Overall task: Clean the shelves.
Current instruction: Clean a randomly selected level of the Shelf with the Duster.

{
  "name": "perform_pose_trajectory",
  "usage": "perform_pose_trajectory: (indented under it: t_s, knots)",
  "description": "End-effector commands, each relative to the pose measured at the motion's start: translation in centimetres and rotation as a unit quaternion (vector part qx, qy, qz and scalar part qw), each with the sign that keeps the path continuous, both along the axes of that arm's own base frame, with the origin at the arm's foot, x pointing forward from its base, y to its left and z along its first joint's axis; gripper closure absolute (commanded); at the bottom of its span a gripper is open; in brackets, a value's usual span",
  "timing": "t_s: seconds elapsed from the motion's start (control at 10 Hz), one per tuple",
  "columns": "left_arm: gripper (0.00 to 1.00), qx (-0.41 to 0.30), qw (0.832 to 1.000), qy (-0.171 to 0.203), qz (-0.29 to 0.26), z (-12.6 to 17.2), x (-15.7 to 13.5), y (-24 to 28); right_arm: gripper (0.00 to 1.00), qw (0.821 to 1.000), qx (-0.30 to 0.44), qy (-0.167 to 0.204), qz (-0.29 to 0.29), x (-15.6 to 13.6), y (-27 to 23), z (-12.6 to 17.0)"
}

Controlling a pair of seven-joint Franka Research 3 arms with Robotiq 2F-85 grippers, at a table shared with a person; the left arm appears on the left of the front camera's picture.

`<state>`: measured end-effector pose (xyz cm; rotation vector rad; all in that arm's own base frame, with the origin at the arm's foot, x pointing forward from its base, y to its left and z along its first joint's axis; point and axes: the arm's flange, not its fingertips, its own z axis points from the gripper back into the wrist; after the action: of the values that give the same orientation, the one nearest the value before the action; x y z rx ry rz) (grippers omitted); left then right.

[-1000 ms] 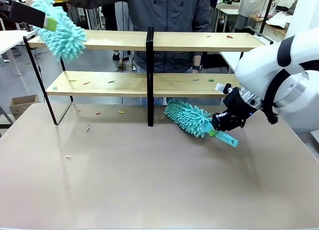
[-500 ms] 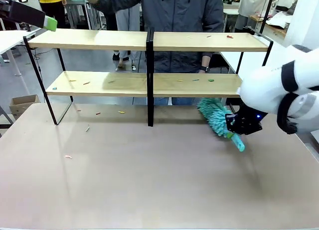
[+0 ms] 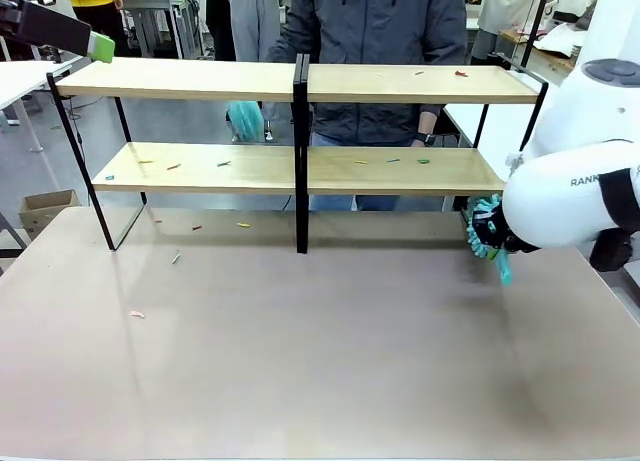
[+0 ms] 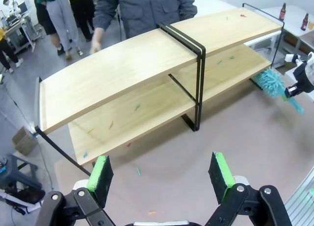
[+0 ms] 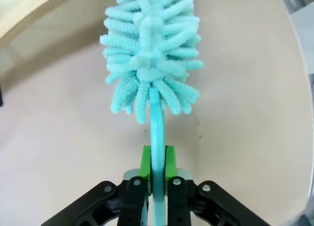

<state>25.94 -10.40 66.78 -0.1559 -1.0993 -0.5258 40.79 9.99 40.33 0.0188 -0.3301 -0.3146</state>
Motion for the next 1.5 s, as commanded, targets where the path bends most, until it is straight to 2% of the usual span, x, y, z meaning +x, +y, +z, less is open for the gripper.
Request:
perform_pose_trajectory:
  t_s: [0.0, 0.2, 0.4, 0.5, 0.7, 0.8, 0.9, 1.0, 1.1, 1.2, 1.3, 1.4]
  knots:
    - [0.0, 0.0, 1.0, 0.001, 0.0, -0.1, 0.0, 0.1, 0.88, 0.999, 0.029, 0.011, 0.038, -0.6, 0.6, -0.8]
    - [0.0, 0.0, 1.0, 0.001, 0.0, -0.1, 0.0, 0.1, 0.88, 0.994, 0.067, 0.028, 0.079, -0.6, 0.3, -0.7]
    - [0.0, 0.0, 1.0, 0.001, 0.0, -0.1, 0.0, 0.1, 0.88, 0.972, 0.138, 0.069, 0.18, -2.3, -0.8, 0.6]
    - [0.0, 0.0, 1.0, 0.001, 0.0, -0.1, 0.0, 0.1, 0.88, 0.947, 0.174, 0.113, 0.243, -4.2, -2.5, 1.9]
    - [0.0, 0.0, 1.0, 0.001, 0.0, -0.1, 0.0, 0.1, 0.88, 0.911, 0.231, 0.135, 0.314, -9.9, -9.9, 5.8]
    - [0.0, 0.0, 1.0, 0.001, 0.0, -0.1, 0.0, 0.1, 0.88, 0.875, 0.259, 0.164, 0.376, -13.0, -14.1, 7.3]
    - [0.0, 0.0, 1.0, 0.001, 0.0, -0.1, 0.0, 0.1, 0.88, 0.845, 0.272, 0.177, 0.424, -15.8, -17.9, 8.6]
    - [0.0, 0.0, 1.0, 0.001, 0.0, -0.1, 0.0, 0.1, 0.88, 0.836, 0.274, 0.132, 0.456, -18.2, -21.2, 10.2]
    - [0.0, 0.0, 1.0, 0.001, 0.0, -0.1, 0.0, 0.1, 0.88, 0.832, 0.26, 0.01, 0.49, -20.4, -23.9, 12.6]
    - [0.0, 0.0, 1.0, 0.001, 0.0, -0.1, 0.0, 0.1, 0.88, 0.817, 0.236, -0.11, 0.515, -21.6, -25.3, 14.4]
    - [0.0, 0.0, 1.0, 0.001, 0.0, -0.1, 0.0, 0.1, 0.88, 0.808, 0.234, -0.22, 0.495, -21.7, -26.4, 15.9]
    - [0.0, 0.0, 1.0, 0.001, 0.0, -0.1, 0.0, 0.1, 0.88, 0.797, 0.237, -0.301, 0.466, -21.6, -27.1, 17.1]
